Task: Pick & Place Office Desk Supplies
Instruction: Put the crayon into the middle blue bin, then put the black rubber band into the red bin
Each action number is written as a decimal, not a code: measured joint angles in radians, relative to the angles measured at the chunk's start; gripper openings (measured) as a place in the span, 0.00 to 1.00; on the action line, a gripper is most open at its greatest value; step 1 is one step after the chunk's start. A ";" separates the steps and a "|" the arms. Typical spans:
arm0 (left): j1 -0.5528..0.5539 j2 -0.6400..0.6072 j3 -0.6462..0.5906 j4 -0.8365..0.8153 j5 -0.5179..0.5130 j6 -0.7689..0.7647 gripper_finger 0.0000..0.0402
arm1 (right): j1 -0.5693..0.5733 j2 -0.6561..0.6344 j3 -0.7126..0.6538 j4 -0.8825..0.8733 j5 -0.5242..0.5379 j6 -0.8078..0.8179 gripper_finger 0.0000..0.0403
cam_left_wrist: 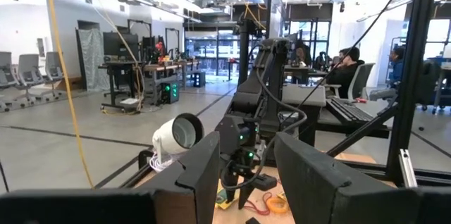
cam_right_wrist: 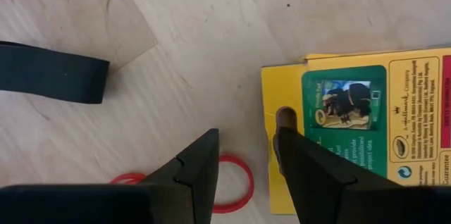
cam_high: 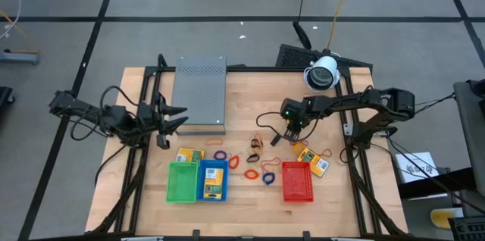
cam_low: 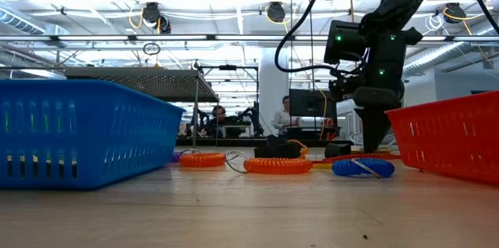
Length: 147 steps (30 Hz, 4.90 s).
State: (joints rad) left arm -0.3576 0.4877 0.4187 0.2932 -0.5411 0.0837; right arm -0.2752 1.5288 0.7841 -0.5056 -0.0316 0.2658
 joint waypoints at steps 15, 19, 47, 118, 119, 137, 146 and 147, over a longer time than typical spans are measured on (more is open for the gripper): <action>-0.036 -0.020 0.000 0.004 0.000 0.016 0.36 | 0.002 0.002 -0.003 0.064 -0.004 0.021 0.02; -0.047 -0.026 0.000 0.003 0.000 0.016 0.36 | 0.002 0.003 -0.004 0.079 -0.002 0.033 0.01; -0.050 -0.025 0.000 -0.014 -0.003 0.024 0.36 | 0.154 -0.399 -0.003 0.545 -0.106 0.138 0.00; -0.050 -0.025 0.000 -0.046 -0.004 -0.017 0.36 | 0.497 0.454 0.764 0.407 -0.087 -0.052 0.00; -0.050 -0.025 0.000 -0.050 -0.004 -0.017 0.36 | 0.497 0.454 0.764 0.403 -0.075 -0.055 0.00; -0.050 -0.025 0.000 -0.061 -0.004 -0.023 0.36 | 0.500 0.454 0.764 0.466 -0.049 -0.062 0.17; -0.050 -0.025 0.000 -0.067 -0.003 -0.034 0.36 | 0.500 0.454 0.764 0.483 -0.051 -0.044 0.31; -0.050 -0.025 0.000 -0.067 -0.003 -0.036 0.36 | 0.500 0.454 0.764 0.483 -0.051 -0.043 0.32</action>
State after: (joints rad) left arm -0.4072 0.4625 0.4187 0.2264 -0.5446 0.0481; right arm 0.2249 1.9831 1.5478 -0.0227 -0.0822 0.2226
